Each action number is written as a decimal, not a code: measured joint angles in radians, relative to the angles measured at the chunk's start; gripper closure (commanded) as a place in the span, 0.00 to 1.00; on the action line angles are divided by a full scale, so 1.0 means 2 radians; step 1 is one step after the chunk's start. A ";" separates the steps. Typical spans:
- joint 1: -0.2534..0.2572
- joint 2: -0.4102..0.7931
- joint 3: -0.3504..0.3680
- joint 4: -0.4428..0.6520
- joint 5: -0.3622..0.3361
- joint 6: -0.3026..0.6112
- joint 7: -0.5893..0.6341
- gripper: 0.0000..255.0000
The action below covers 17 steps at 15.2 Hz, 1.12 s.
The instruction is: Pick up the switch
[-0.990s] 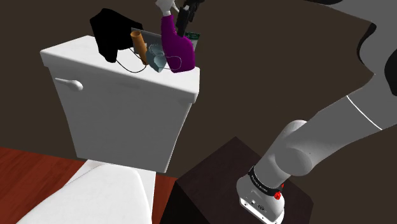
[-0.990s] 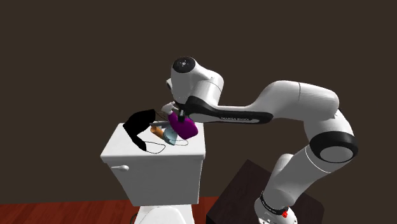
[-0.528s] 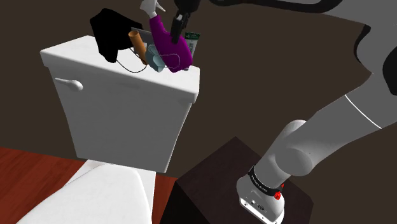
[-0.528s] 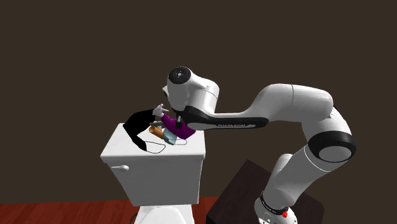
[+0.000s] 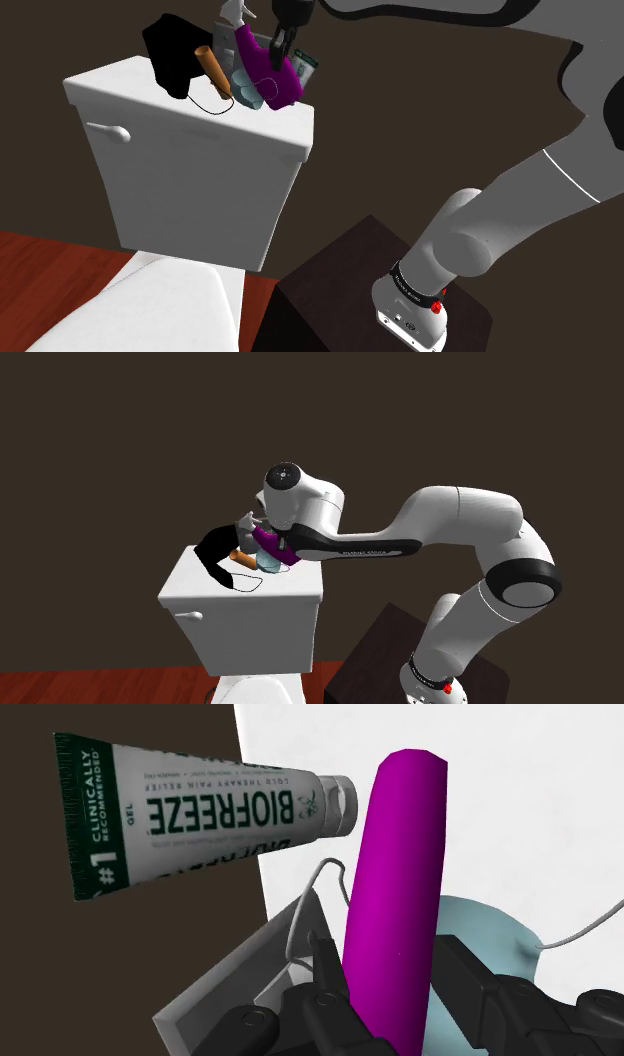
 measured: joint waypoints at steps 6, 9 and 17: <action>0.000 0.001 0.000 0.003 0.000 -0.003 -0.002 1.00; -0.001 0.005 0.001 0.022 0.002 -0.019 -0.007 1.00; -0.002 0.016 0.003 0.084 0.004 -0.067 -0.026 1.00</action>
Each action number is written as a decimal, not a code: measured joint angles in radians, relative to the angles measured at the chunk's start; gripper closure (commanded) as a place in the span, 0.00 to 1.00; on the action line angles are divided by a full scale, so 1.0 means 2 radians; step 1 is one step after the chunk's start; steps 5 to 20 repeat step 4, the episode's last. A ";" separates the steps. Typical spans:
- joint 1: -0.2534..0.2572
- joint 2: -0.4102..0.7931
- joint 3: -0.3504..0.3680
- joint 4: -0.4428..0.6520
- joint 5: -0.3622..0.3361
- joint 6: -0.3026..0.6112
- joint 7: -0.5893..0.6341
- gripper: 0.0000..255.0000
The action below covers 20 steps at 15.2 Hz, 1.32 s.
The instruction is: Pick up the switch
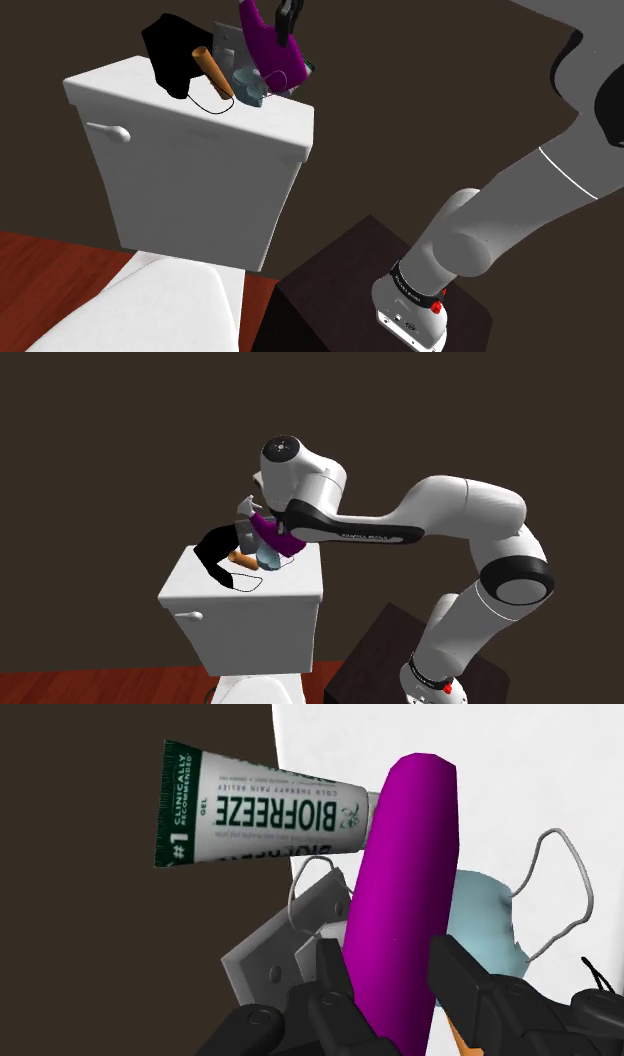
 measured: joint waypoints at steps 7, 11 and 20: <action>-0.001 0.011 0.003 0.037 -0.002 -0.026 -0.007 1.00; -0.001 0.011 0.003 0.037 -0.002 -0.026 -0.007 1.00; -0.001 0.011 0.003 0.037 -0.002 -0.026 -0.007 1.00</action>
